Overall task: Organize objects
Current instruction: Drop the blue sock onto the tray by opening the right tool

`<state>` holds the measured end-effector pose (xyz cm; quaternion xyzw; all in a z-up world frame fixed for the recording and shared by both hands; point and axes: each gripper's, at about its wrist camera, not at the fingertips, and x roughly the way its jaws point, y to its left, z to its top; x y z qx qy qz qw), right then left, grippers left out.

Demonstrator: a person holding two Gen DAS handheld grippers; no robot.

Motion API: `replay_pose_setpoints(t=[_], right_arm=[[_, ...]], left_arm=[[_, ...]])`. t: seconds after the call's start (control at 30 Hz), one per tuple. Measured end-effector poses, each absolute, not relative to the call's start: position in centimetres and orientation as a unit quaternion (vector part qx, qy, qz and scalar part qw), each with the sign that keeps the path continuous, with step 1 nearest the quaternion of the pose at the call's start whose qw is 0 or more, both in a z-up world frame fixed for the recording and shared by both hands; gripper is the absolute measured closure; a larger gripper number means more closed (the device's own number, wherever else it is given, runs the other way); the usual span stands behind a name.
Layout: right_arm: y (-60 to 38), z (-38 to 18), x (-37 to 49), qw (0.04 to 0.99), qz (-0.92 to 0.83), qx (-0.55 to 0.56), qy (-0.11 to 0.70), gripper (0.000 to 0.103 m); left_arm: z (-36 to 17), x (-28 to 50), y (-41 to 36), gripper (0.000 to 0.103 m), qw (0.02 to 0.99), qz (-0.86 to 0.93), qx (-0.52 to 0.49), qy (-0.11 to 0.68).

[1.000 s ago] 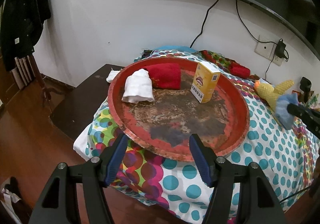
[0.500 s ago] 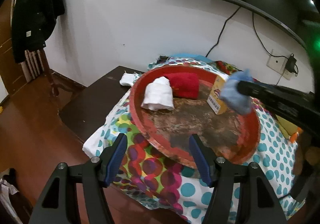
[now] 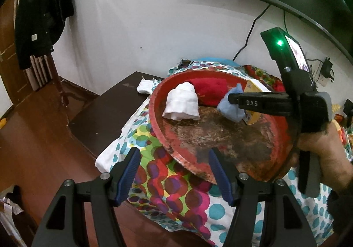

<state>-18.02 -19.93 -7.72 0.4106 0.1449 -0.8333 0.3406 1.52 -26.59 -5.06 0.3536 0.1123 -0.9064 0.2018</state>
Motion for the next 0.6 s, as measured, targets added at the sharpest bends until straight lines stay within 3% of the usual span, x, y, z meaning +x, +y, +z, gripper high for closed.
replay_pose_setpoints(t=[0.1,0.3,0.6], right_arm=[[-18.1,-6.2,-16.3,0.343,-0.841,0.392,0.147,0.057],[-9.9,-2.1,-11.5,0.33,-0.868,0.343,0.143,0.037],[5.7,-0.3,-12.4,0.206,-0.903,0.359,0.115,0.03]], left_arm=[[-5.5,1.2,-26.3,0.037,0.199,-0.904,0.362,0.106],[-5.4,1.0,-25.0,0.037,0.189,-0.907,0.363,0.1],[-4.9,0.8,-20.8,0.037,0.144,-0.916,0.362,0.092]])
